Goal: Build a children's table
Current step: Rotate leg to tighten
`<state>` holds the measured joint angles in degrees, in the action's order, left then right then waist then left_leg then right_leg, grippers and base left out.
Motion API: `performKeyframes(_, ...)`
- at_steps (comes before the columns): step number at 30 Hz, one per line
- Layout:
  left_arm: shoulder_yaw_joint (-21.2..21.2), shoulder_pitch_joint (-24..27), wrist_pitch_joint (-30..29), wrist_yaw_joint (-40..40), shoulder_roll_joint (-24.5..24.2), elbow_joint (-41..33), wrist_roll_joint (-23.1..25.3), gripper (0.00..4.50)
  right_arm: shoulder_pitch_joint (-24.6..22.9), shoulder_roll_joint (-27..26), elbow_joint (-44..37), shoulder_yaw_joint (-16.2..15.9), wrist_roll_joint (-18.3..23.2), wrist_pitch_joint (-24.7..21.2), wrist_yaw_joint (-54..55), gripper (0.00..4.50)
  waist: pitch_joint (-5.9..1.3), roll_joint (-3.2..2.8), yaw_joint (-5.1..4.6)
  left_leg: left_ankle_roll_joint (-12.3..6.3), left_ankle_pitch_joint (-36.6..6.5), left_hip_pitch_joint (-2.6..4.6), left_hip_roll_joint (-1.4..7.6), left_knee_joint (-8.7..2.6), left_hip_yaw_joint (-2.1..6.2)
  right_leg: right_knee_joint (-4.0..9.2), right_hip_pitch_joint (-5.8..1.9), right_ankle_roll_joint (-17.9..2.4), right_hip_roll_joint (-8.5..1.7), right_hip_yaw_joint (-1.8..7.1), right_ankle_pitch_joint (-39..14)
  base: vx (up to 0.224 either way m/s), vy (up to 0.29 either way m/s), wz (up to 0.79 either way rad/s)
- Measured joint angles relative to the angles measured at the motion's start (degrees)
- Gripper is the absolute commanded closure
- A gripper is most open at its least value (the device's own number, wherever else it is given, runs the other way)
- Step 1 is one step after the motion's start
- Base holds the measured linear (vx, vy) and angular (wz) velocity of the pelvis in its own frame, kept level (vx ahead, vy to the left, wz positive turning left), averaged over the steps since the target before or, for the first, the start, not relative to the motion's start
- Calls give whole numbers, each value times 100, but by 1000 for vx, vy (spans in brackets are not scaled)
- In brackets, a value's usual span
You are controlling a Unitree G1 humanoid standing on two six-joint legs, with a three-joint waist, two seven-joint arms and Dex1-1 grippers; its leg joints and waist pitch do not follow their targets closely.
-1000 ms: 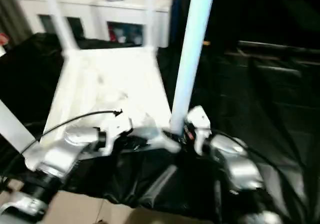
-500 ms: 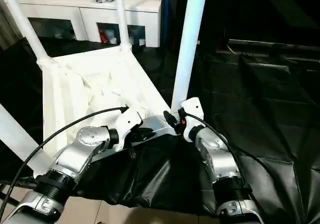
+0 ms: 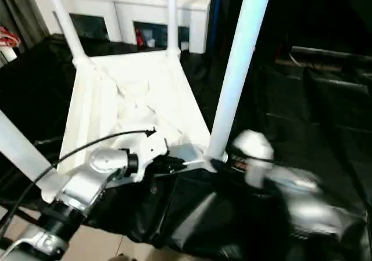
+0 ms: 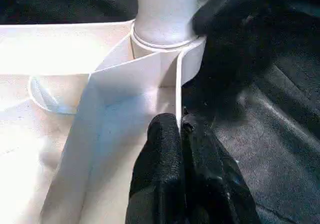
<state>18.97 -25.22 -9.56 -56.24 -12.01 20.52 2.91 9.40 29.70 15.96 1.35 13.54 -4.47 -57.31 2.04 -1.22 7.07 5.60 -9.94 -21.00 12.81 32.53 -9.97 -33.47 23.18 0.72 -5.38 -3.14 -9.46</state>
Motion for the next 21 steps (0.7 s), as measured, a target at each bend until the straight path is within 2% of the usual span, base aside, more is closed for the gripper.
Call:
performKeyframes(5, -6, 5, 74, -132, -140, 0, -52, 450, -90, 305, -204, 234, 216, -92, -255, 137, 2, 4, -39, 0, 0, 2, 0, 7, 1, -1, 0, 5, 0, 1, 3, 0, 0, 0)
performKeyframes(7, -5, 5, 103, -212, -178, 0, -74, 450, -95, 340, -255, 274, 385, -283, -346, 137, 2, 4, -45, 0, 0, 1, -1, 6, 2, -1, 0, 6, 0, 0, 4, 0, 0, 0)
performKeyframes(9, 0, 8, 133, -288, -201, 0, -96, 450, -151, 407, -363, 276, 601, -565, -500, 108, 2, 3, -43, 0, 0, 1, 0, 7, 2, -1, 0, 6, -1, 1, 4, 0, 0, 0)
performKeyframes(12, 1, 9, 152, -338, -220, -1, -104, 450, -171, 420, -531, 271, 790, -836, -641, 88, 2, 3, -41, 0, 0, -2, 0, 8, 3, -1, 0, 7, -1, 0, 4, 0, 0, 0)
performKeyframes(13, 2, 9, 164, -348, -228, 0, -105, 450, -172, 418, -582, 263, 791, -841, -641, 88, 2, 4, -42, 0, 0, -2, 0, 7, 3, -1, 0, 7, -1, 0, 4, 0, 0, 0)
performKeyframes(14, 7, 9, 180, -356, -236, 0, -105, 450, -171, 418, -608, 260, 776, -818, -625, 65, 2, 4, -41, 0, 0, -3, 0, 7, 3, -1, 0, 7, -1, 0, 3, 0, 0, 0)
performKeyframes(19, 64, 34, 498, -846, -495, 0, -231, 450, -172, 429, -508, 244, 515, -586, -425, 65, 5, 8, -19, 0, 0, -2, -1, 8, 3, -1, 3, 13, -2, -1, 0, 0, 0, 0)
performKeyframes(21, 128, 42, 681, -1114, -527, 2, -272, 450, -236, 468, -462, 275, 498, -609, -371, 65, 5, 8, 71, -2, 1, -2, 0, 14, -2, -1, 7, 15, -7, 3, -1, 0, 0, 0)
